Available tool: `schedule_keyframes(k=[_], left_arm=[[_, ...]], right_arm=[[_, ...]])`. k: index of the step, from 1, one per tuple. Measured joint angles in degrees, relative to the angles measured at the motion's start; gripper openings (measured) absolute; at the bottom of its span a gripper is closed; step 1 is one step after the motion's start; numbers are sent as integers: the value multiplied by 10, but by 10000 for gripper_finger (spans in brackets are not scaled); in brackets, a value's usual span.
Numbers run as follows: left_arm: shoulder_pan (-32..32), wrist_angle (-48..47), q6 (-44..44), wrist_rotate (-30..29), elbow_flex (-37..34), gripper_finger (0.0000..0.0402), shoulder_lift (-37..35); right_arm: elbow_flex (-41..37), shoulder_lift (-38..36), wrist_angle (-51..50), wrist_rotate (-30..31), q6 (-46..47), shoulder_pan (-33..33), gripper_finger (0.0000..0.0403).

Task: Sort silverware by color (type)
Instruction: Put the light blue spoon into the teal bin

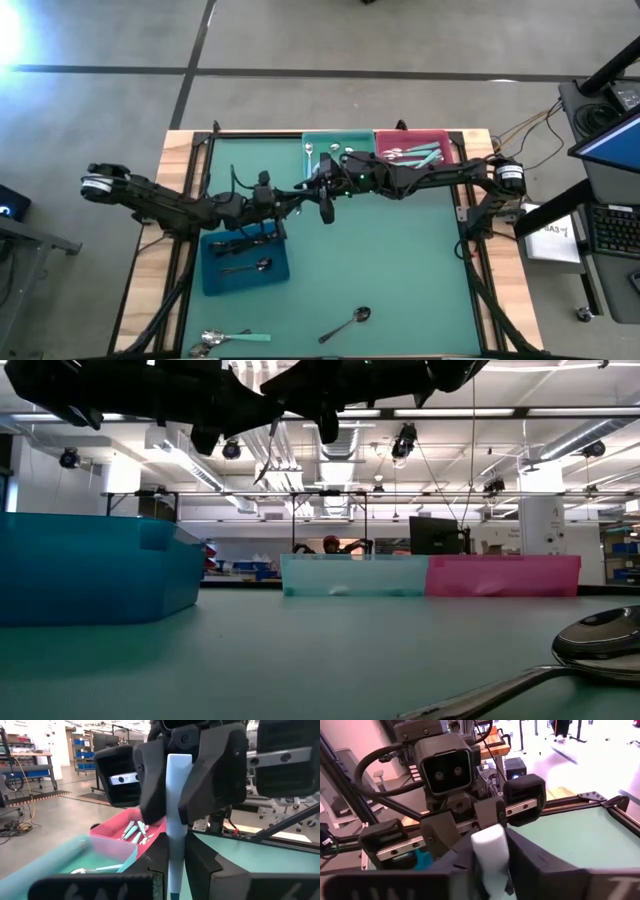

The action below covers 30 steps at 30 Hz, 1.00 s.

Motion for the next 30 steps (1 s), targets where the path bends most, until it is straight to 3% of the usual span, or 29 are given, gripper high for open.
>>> schedule_keyframes(k=[3, 15, 27, 30], left_arm=[[0, 12, -2, -2, -1, 22, 0], [0, 13, 9, -1, -1, 22, 0], [1, 15, 4, -16, -1, 47, 0], [1, 15, 1, -48, 4, 58, -1]], right_arm=[[0, 0, 3, 1, -7, 0, 44], [0, 0, 2, 6, -65, 0, 44], [0, 0, 4, 24, -34, -22, 44], [0, 0, 5, 36, -21, -38, 44]])
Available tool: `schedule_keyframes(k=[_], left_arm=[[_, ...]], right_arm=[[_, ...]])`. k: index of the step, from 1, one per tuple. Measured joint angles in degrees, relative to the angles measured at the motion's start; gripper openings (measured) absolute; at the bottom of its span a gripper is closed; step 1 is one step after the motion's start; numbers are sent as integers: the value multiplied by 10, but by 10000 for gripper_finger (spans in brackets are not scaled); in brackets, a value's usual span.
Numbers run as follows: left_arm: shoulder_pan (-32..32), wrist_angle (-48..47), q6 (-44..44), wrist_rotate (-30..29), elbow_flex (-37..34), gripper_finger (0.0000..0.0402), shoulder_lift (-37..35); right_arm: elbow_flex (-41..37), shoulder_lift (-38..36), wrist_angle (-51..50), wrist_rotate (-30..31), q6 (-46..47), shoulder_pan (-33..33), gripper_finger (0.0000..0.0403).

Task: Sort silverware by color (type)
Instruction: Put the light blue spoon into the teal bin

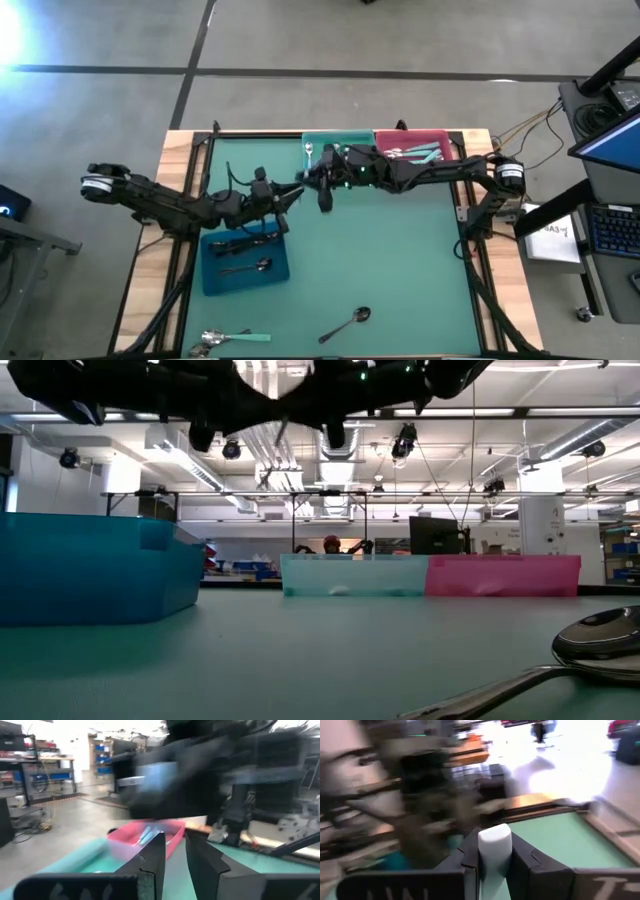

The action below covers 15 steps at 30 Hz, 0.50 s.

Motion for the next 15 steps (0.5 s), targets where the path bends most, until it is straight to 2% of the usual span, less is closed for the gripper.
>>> schedule_keyframes(k=[3, 9, 15], left_arm=[[-3, 2, 0, -25, 8, 69, -1], [-3, -18, 17, -41, 28, 89, -5], [-4, -73, 18, -41, 43, 100, -9]], right_arm=[[0, 0, 0, 44, 0, -18, 44], [0, 0, -56, 69, -23, -57, 44], [0, 0, -167, 199, -91, -104, 44]])
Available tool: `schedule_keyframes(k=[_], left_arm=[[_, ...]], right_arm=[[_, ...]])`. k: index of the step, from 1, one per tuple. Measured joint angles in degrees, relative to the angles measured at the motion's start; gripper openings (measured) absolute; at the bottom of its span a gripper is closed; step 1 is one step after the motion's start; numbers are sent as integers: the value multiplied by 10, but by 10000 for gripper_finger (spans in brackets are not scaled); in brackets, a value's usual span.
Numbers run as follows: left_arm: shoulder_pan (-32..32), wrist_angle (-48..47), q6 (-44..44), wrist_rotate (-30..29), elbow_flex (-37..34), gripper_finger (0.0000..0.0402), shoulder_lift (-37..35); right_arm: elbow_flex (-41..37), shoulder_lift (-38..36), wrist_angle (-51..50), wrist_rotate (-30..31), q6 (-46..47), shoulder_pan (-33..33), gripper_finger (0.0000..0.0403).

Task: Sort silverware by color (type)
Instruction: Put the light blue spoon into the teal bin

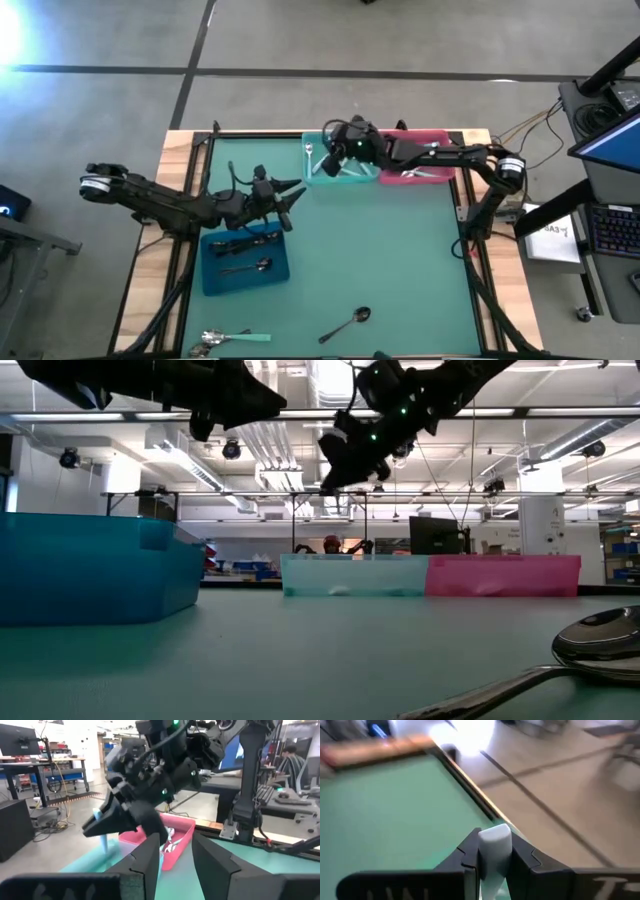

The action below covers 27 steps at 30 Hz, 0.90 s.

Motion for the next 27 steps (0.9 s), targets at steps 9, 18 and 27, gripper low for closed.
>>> schedule_keyframes(k=[9, 18, 27], left_arm=[[0, -6, 0, -1, 1, 101, -3], [-4, -37, -5, -2, 1, 101, -44], [-49, -313, -159, 139, 1, 101, -175]], right_arm=[[0, 13, -72, 57, -37, -34, 44], [0, 56, -75, 55, -31, -37, 70], [5, 33, -164, 51, 61, -36, 133]])
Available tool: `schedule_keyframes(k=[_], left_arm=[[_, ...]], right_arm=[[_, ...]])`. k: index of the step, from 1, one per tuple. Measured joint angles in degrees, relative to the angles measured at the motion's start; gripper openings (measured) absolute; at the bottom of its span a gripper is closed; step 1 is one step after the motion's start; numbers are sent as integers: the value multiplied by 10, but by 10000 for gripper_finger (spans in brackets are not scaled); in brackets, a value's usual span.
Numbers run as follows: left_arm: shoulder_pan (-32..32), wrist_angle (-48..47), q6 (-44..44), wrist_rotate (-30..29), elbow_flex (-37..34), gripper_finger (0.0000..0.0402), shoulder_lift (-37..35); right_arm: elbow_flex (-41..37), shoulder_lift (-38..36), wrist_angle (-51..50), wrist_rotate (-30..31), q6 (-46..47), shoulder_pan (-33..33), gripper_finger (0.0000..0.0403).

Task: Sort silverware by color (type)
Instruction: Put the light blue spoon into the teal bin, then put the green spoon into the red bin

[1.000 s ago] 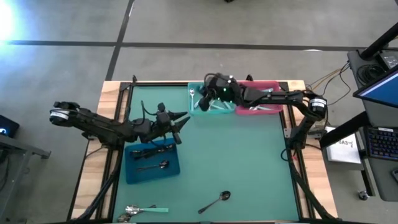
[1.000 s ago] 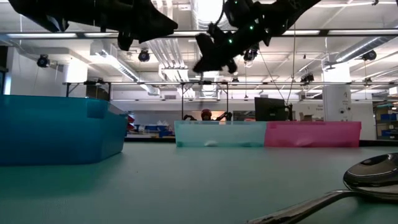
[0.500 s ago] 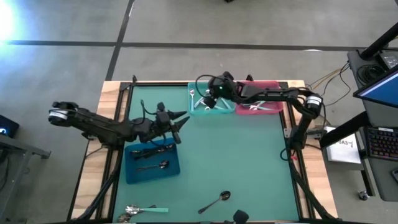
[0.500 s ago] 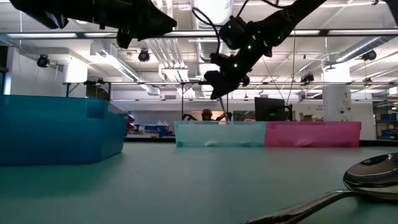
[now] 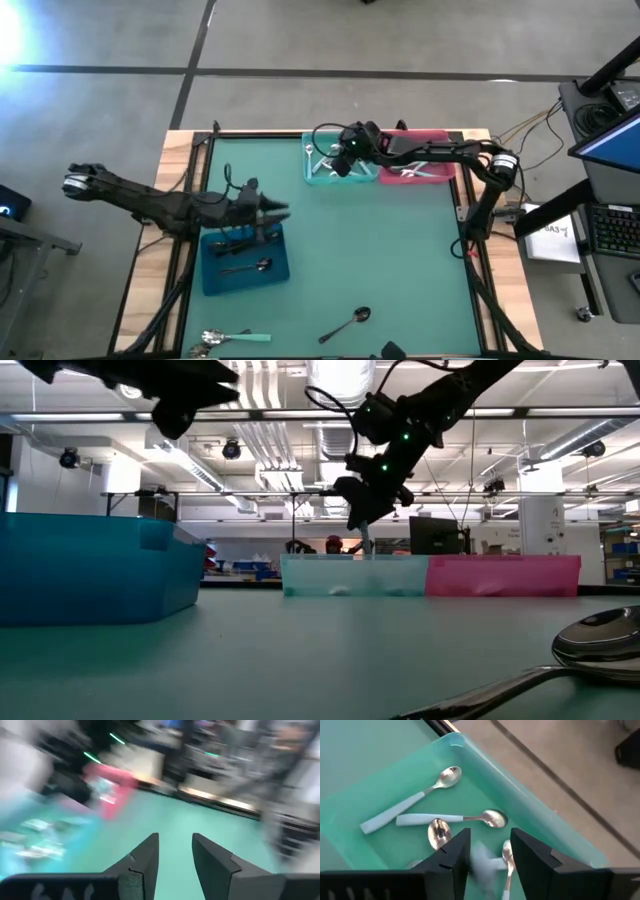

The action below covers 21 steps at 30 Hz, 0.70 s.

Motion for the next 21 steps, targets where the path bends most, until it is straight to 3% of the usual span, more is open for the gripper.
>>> schedule_keyframes(k=[5, 8, 14, 21], left_arm=[[-31, -120, -129, 192, 0, 101, -59], [-64, -188, -218, 257, 0, 101, -67], [-145, -305, -340, 266, -1, 101, -48], [-247, -324, -449, 267, -1, 101, 4]], right_arm=[[13, -21, -20, -23, 5, 8, 144], [30, -29, -19, -36, -6, 20, 143], [80, -33, -18, -45, -25, 49, 135], [98, -33, -25, -47, -25, 98, 137]])
